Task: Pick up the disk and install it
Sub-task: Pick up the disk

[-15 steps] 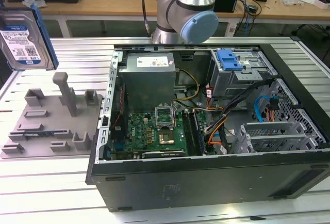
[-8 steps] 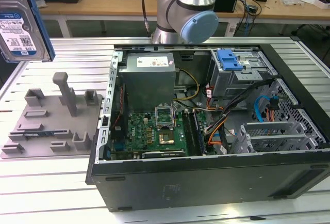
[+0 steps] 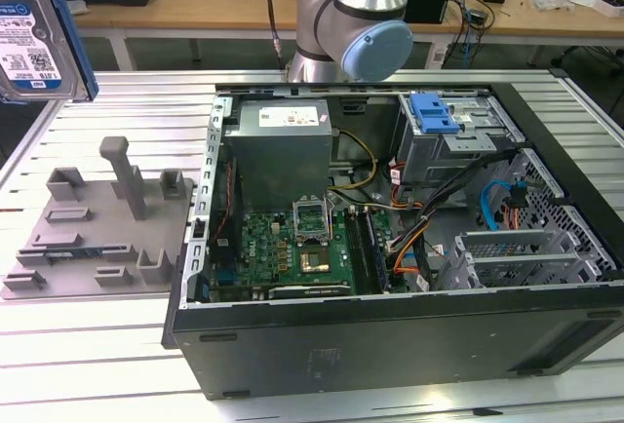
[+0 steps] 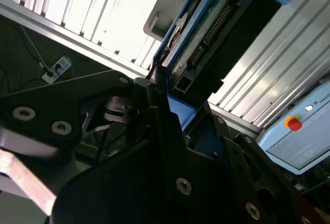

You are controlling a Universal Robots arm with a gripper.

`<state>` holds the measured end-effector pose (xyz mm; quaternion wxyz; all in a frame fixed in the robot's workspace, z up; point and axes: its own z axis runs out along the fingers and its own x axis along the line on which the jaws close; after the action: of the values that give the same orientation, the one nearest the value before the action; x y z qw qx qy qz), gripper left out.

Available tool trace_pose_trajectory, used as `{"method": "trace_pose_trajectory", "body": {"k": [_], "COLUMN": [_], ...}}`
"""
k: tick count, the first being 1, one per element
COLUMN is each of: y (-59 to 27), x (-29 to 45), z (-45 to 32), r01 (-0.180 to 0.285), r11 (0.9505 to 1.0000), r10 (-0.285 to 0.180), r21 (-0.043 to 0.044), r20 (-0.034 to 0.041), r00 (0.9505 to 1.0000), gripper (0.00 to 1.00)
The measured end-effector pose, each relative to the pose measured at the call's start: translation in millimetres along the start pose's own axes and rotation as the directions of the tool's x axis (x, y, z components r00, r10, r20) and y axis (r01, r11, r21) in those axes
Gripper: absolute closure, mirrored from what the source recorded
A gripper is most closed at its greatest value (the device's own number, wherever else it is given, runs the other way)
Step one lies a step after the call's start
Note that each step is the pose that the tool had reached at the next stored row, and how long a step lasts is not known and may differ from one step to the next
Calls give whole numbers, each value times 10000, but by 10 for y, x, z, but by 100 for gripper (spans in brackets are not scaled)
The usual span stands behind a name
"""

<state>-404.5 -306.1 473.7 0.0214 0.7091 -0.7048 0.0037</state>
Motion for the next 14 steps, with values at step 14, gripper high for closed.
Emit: {"method": "trace_pose_trajectory", "body": {"k": [14], "y": [-77], "x": [50], "z": [-17], "r01": [6], "r11": [10000], "r10": [-6], "r21": [-1], "r20": [10], "r00": [10000], "gripper": [63]}}
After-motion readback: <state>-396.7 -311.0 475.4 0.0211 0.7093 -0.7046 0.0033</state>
